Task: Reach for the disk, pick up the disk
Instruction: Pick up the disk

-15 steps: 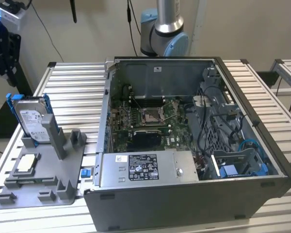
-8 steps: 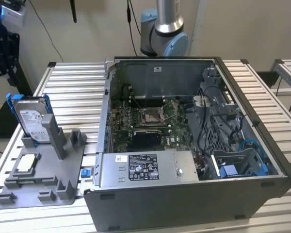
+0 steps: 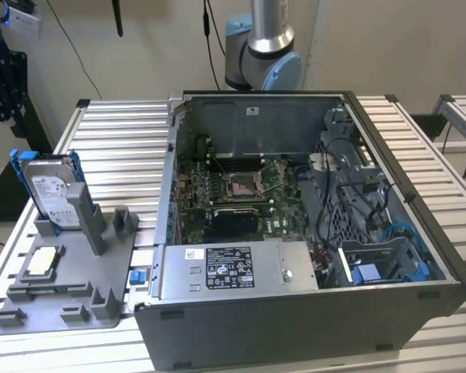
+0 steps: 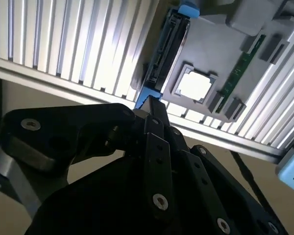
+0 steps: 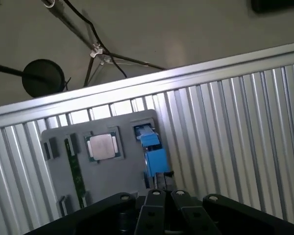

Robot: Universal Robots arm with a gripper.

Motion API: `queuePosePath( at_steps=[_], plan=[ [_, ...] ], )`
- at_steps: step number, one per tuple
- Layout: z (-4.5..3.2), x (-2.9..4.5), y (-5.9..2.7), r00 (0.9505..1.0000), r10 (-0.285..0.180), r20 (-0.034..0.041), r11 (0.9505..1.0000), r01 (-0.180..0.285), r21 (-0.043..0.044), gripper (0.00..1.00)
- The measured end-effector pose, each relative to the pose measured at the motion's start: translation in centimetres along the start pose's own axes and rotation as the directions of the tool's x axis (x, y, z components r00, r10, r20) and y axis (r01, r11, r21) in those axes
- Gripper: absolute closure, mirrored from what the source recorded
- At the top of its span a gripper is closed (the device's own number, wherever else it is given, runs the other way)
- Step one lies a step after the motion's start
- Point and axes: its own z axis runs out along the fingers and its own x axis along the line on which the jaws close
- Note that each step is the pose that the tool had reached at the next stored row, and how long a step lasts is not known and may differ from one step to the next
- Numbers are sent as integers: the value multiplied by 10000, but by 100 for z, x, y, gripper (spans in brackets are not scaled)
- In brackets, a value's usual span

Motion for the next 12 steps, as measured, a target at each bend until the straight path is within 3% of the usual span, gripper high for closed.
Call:
queuePosePath(
  at_steps=[8,9,12],
  plan=[
    [0,0,1,9998,-216,4,9998,216,-10,100],
    [0,0,0,9998,-218,4,9998,218,-10,0],
    [3,0,0,9997,-231,3,9997,231,-11,0]
  ],
)
